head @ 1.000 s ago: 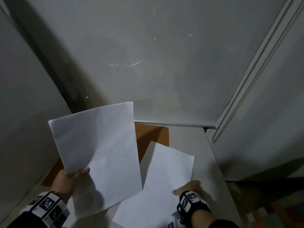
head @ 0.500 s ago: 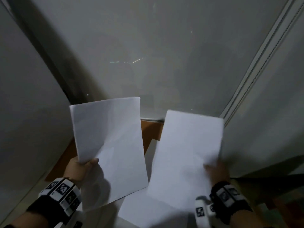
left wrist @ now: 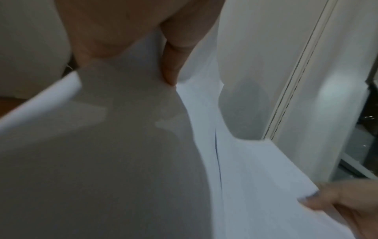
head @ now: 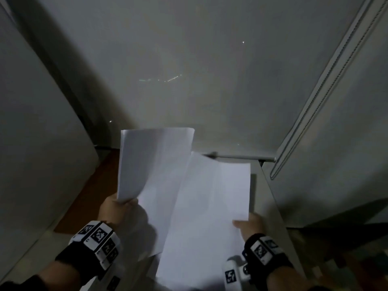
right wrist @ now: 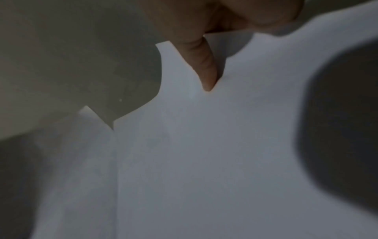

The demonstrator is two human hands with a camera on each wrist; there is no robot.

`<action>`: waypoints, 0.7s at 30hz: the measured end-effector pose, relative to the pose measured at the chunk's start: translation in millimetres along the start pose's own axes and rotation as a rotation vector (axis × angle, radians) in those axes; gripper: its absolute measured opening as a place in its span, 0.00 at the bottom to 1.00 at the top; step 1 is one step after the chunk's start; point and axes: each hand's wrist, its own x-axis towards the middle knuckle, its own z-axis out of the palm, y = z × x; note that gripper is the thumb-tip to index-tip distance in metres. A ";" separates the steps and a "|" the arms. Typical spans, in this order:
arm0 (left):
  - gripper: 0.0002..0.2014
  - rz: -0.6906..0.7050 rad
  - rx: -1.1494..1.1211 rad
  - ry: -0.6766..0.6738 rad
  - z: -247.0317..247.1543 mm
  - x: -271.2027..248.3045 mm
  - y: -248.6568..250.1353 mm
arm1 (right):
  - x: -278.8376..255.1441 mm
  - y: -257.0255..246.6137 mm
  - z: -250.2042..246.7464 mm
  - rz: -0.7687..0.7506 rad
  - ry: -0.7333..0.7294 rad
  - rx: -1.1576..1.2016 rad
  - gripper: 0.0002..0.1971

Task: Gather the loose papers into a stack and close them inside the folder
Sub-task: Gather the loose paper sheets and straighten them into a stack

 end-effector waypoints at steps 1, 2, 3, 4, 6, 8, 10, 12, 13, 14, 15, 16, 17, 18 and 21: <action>0.07 0.004 0.032 0.025 -6.5 -0.4 0.2 | 0.3 9.9 4.5 0.057 0.008 -0.039 0.15; 0.07 -0.002 0.057 0.042 -13.7 -0.7 0.2 | -2.0 16.6 7.8 0.089 0.013 -0.100 0.15; 0.07 -0.016 0.063 0.056 -20.4 -0.1 -0.6 | -3.4 25.2 10.8 0.101 0.019 -0.180 0.15; 0.08 -0.026 0.067 0.065 -26.7 1.8 -2.3 | -6.0 29.5 13.1 0.107 0.031 -0.270 0.16; 0.13 -0.029 0.065 0.094 -36.9 5.2 -5.8 | -9.5 34.2 18.5 0.090 0.068 -0.396 0.22; 0.17 -0.025 0.048 0.140 -43.9 10.3 -11.0 | -13.4 34.1 27.3 0.103 0.124 -0.583 0.36; 0.20 -0.023 0.034 0.160 -48.6 12.7 -14.5 | -20.2 28.0 35.0 0.158 0.184 -0.672 0.50; 0.16 -0.025 0.025 0.168 -50.8 13.6 -17.4 | -20.7 24.7 39.2 0.193 0.195 -0.666 0.54; 0.15 -0.026 0.011 0.168 -51.4 13.3 -18.1 | -18.3 24.9 40.1 0.200 0.186 -0.664 0.55; 0.15 -0.026 0.002 0.165 -51.6 13.4 -18.9 | -17.4 23.3 39.7 0.199 0.166 -0.672 0.56; 0.15 -0.015 -0.009 0.162 -51.3 12.8 -18.8 | -16.3 24.3 39.8 0.192 0.143 -0.690 0.57; 0.13 -0.004 -0.016 0.161 -51.0 12.7 -19.4 | -15.4 25.4 40.2 0.185 0.123 -0.697 0.56; 0.10 0.010 -0.027 0.163 -50.5 13.2 -19.8 | -15.0 26.4 40.9 0.181 0.113 -0.696 0.56; 0.07 0.009 -0.033 0.164 -50.2 13.9 -20.0 | -16.1 26.8 41.0 0.180 0.112 -0.712 0.55; 0.07 0.007 -0.038 0.160 -50.3 18.0 -23.1 | -17.5 27.4 37.4 0.214 0.190 -0.783 0.50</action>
